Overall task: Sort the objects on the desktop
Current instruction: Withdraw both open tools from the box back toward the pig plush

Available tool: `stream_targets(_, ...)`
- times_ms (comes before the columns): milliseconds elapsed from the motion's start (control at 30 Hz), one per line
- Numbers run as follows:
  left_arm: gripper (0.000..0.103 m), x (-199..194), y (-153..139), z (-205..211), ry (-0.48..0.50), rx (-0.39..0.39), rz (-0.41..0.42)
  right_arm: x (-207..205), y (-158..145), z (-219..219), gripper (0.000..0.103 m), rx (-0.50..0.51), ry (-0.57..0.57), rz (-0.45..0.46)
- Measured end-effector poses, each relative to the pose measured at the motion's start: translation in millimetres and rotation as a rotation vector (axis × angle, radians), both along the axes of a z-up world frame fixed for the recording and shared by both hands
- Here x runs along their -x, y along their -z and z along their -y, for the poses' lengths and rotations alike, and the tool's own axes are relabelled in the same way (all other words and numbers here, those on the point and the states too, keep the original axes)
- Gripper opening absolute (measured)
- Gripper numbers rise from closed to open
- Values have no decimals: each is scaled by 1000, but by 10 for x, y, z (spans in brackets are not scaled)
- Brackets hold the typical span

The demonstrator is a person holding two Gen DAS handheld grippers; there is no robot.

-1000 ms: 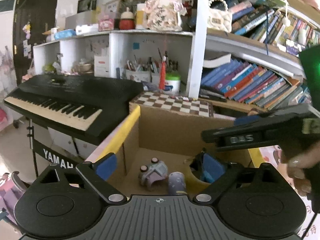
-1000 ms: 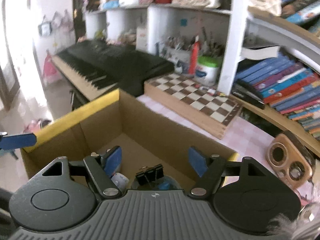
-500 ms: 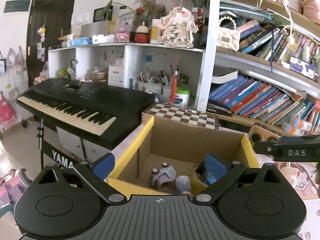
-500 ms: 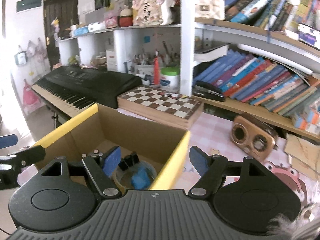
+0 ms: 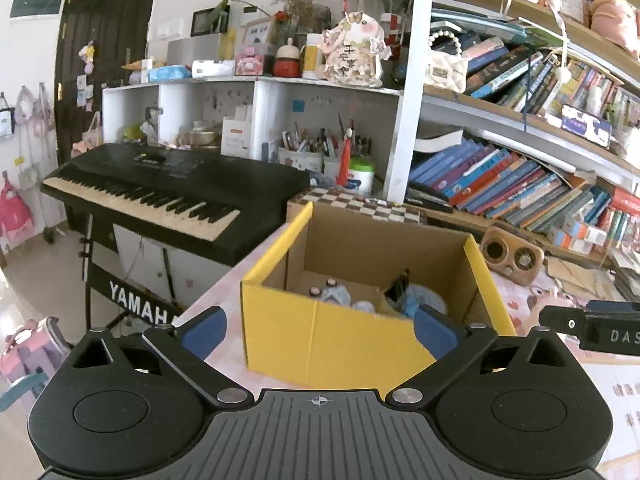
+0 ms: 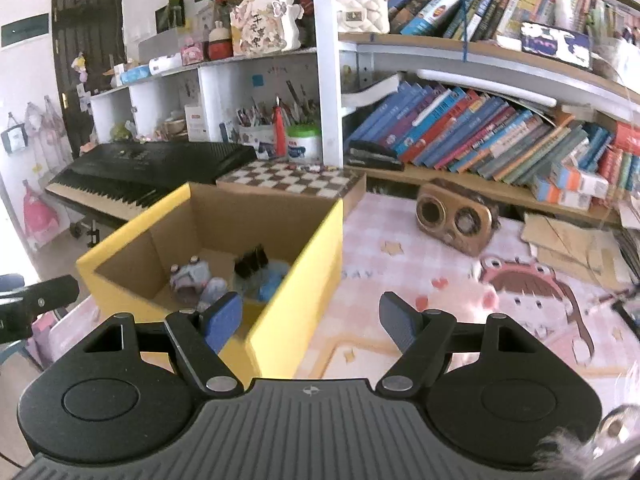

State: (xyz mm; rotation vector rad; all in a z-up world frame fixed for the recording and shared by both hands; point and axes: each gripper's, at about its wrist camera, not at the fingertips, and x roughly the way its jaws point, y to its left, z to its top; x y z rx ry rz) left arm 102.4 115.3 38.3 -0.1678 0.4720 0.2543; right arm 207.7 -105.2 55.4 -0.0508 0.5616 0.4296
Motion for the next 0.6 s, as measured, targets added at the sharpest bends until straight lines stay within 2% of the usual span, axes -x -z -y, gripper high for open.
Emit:
stream_targets(300, 102, 396, 62, 70, 38, 10, -28, 600, 110, 97, 74, 11, 30, -23)
stream_targets(600, 102, 759, 210, 100, 53, 44, -71, 1132, 256, 30, 74, 62, 3, -26)
